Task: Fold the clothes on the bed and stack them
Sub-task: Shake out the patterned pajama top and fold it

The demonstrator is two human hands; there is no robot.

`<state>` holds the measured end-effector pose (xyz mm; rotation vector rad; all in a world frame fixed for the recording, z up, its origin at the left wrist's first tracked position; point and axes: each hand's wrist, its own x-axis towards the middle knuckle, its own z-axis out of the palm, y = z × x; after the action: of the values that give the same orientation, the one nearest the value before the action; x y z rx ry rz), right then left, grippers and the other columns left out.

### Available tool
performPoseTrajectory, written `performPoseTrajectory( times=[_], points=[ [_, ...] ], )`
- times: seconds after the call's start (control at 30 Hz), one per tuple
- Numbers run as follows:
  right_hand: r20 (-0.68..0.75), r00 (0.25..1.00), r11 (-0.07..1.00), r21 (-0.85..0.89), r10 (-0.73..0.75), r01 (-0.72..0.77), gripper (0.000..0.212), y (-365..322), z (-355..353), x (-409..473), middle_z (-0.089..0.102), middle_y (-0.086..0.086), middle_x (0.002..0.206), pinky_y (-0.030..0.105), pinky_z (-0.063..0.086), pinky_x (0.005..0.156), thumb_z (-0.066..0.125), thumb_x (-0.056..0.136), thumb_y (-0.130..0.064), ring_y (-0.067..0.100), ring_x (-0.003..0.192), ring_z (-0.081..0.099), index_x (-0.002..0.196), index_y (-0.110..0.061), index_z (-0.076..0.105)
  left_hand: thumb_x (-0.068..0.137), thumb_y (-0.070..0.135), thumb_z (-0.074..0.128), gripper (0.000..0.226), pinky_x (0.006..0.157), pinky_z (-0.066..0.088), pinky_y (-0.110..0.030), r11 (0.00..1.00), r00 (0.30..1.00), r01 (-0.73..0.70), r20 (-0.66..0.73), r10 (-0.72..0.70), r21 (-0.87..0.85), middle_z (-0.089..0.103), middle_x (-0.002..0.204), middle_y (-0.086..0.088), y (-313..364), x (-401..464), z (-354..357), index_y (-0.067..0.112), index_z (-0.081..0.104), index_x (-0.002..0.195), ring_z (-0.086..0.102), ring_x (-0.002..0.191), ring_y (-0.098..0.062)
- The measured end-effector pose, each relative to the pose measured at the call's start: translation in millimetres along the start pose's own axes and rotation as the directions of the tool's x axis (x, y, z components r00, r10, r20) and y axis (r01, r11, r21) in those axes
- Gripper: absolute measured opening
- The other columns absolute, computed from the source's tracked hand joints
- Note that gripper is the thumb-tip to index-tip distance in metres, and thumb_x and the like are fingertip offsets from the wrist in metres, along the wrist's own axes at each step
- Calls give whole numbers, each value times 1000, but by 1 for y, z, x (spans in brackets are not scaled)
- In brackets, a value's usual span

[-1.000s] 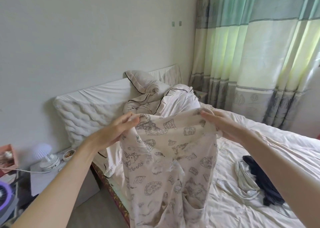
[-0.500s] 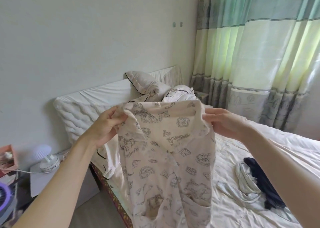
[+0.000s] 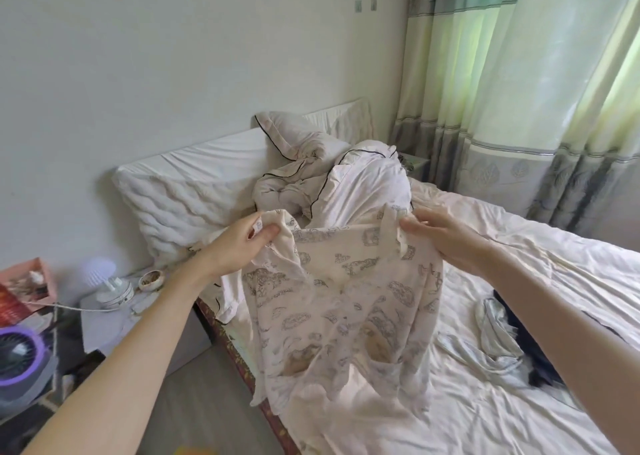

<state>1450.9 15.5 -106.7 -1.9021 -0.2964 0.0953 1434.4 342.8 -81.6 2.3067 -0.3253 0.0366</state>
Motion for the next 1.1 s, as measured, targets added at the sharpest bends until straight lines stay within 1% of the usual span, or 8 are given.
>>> performPoseTrajectory(
  times=[0.1, 0.2, 0.33, 0.57, 0.7, 0.9, 1.03, 1.1],
  points=[
    [0, 999, 994, -100, -45, 45, 64, -5, -5, 0, 51, 25, 77, 39, 34, 68, 66, 75, -52, 23, 72, 47, 88, 10, 53, 94, 31, 52, 11, 69, 42, -8, 998, 999, -29, -16, 28, -49, 64, 96, 10, -10, -6, 1, 38, 60, 98, 57, 84, 0],
    [-25, 993, 917, -388, -112, 94, 38, -6, -16, 12, 37, -2, 61, 26, 25, 56, 68, 84, -32, 10, 57, 33, 65, -8, 46, 79, 47, 57, 9, 72, 42, -25, 997, 998, -59, -6, 59, -51, 66, 90, -1, -8, -8, -6, 50, 63, 86, 58, 80, -12],
    [-65, 986, 898, -425, -152, 111, 28, 12, -29, 17, 41, -2, 64, 21, 26, 53, 64, 88, -23, 12, 59, 36, 71, -6, 49, 74, 62, 59, 17, 70, 38, -29, 989, 988, -146, 61, 145, 17, 57, 82, -9, 10, -16, -2, 46, 61, 81, 50, 76, -24],
    [-145, 986, 948, -317, -87, 37, 21, 35, -30, 19, 51, 18, 81, 37, 36, 68, 55, 94, -21, 27, 72, 45, 93, -1, 57, 81, 49, 65, 17, 54, 33, -14, 949, 961, -244, 78, 264, -200, 45, 65, 17, 58, -16, 23, 36, 56, 76, 40, 62, -4],
    [-203, 973, 948, -316, -107, 38, 30, 38, -24, 18, 40, -3, 66, 16, 28, 51, 57, 93, -18, 12, 59, 35, 66, -22, 45, 78, 47, 69, 18, 57, 36, -16, 964, 974, -211, 51, 222, -165, 51, 67, 16, 51, -14, 30, 35, 55, 76, 44, 64, -4],
    [-227, 953, 962, -231, -200, 147, 30, 31, -24, 6, 39, -4, 63, 21, 26, 53, 64, 89, -15, 11, 58, 34, 64, -21, 48, 82, 22, 70, 30, 59, 36, -13, 992, 984, -127, -126, 125, -6, 57, 70, 16, 29, -21, 23, 50, 63, 75, 47, 65, -1],
    [-249, 943, 943, -302, -219, 139, 30, 26, -15, -11, 41, -4, 65, 14, 30, 49, 58, 93, -19, 9, 57, 35, 67, -25, 43, 75, 45, 70, 10, 63, 35, -25, 996, 977, -94, -190, 93, 2, 62, 75, 3, 23, -40, 30, 43, 65, 83, 48, 69, -7],
    [-198, 973, 944, -327, -120, 50, 26, 29, -13, -21, 43, -2, 68, 13, 30, 47, 52, 96, -23, 12, 59, 37, 72, -20, 44, 65, 56, 68, 36, 68, 38, -27, 994, 982, -73, -177, 57, -85, 67, 85, -9, 22, -51, 35, 29, 69, 88, 52, 75, -10]
  ],
)
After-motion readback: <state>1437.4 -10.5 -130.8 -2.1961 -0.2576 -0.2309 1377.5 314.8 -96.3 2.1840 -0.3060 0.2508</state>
